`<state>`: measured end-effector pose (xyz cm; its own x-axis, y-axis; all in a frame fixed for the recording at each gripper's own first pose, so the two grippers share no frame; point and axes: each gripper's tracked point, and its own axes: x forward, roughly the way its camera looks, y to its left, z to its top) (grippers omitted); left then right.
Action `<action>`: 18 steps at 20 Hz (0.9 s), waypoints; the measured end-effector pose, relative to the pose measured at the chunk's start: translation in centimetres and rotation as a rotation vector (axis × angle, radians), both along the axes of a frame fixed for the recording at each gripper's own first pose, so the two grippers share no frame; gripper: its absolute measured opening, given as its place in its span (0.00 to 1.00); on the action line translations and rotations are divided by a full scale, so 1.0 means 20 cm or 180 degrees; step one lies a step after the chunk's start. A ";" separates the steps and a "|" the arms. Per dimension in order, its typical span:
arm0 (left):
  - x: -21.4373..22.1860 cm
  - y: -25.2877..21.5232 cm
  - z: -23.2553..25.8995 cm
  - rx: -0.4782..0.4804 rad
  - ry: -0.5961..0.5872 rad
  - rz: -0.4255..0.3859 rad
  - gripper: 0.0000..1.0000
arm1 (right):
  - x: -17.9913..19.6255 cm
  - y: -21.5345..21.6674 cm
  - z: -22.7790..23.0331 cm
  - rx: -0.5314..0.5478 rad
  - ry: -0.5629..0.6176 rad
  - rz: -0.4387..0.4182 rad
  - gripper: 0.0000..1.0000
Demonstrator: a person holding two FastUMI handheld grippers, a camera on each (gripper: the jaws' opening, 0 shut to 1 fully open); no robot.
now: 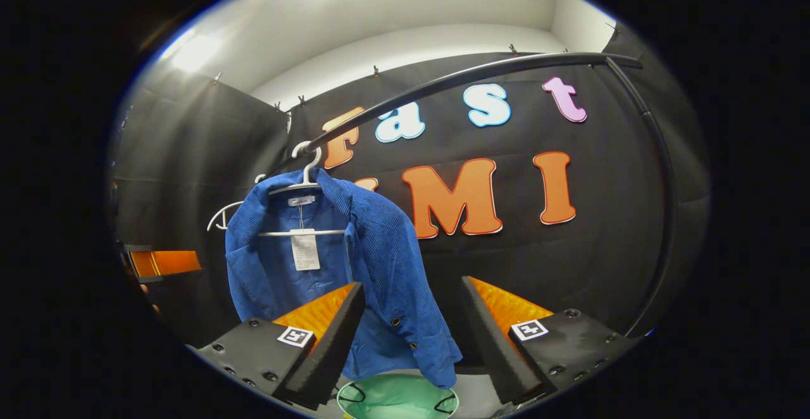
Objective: Grasp the clothes on the hanger with both hands and then place them into the laundry hamper below.
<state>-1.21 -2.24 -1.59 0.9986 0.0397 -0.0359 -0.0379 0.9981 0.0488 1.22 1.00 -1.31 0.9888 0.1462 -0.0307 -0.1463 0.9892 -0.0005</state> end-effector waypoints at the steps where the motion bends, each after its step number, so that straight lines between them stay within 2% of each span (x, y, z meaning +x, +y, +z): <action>1: 0.01 -0.01 -0.01 0.0001 0.0021 -0.0010 0.92 | 0.01 0.00 -0.01 0.0007 0.0008 -0.0001 0.98; 7: 0.13 0.00 -0.04 0.0044 0.0113 -0.0149 0.92 | 0.11 0.04 -0.03 0.0040 0.0010 -0.0037 0.98; 8: 0.17 0.00 -0.05 0.0034 0.0126 -0.0183 0.95 | 0.12 0.04 -0.03 0.0037 -0.0002 -0.0063 0.98; 10: 0.24 0.02 -0.07 -0.0010 0.0153 -0.0237 0.92 | 0.16 0.06 -0.04 0.0020 -0.0015 -0.0094 0.98; 12: 0.30 0.03 -0.09 -0.0070 0.0189 -0.0350 0.92 | 0.21 0.09 -0.06 0.0000 -0.0002 -0.0120 0.98; 13: 0.33 0.04 -0.10 -0.0087 0.0200 -0.0409 0.95 | 0.23 0.11 -0.07 0.0005 0.0001 -0.0134 0.98; 14: 0.36 0.05 -0.10 -0.0087 0.0205 -0.0449 0.92 | 0.26 0.13 -0.08 0.0022 0.0003 -0.0144 0.98; 15: 0.39 0.06 -0.10 -0.0078 0.0209 -0.0486 0.95 | 0.28 0.15 -0.10 0.0034 0.0005 -0.0152 0.98; 18: 0.46 0.08 -0.11 -0.0047 0.0228 -0.0640 0.95 | 0.37 0.21 -0.14 0.0049 0.0010 -0.0173 0.98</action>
<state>8.01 -0.54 -3.71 0.9812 -0.1613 -0.1063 0.1652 0.9858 0.0296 8.55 5.10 -4.03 0.9952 0.0926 -0.0319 -0.0922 0.9956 0.0152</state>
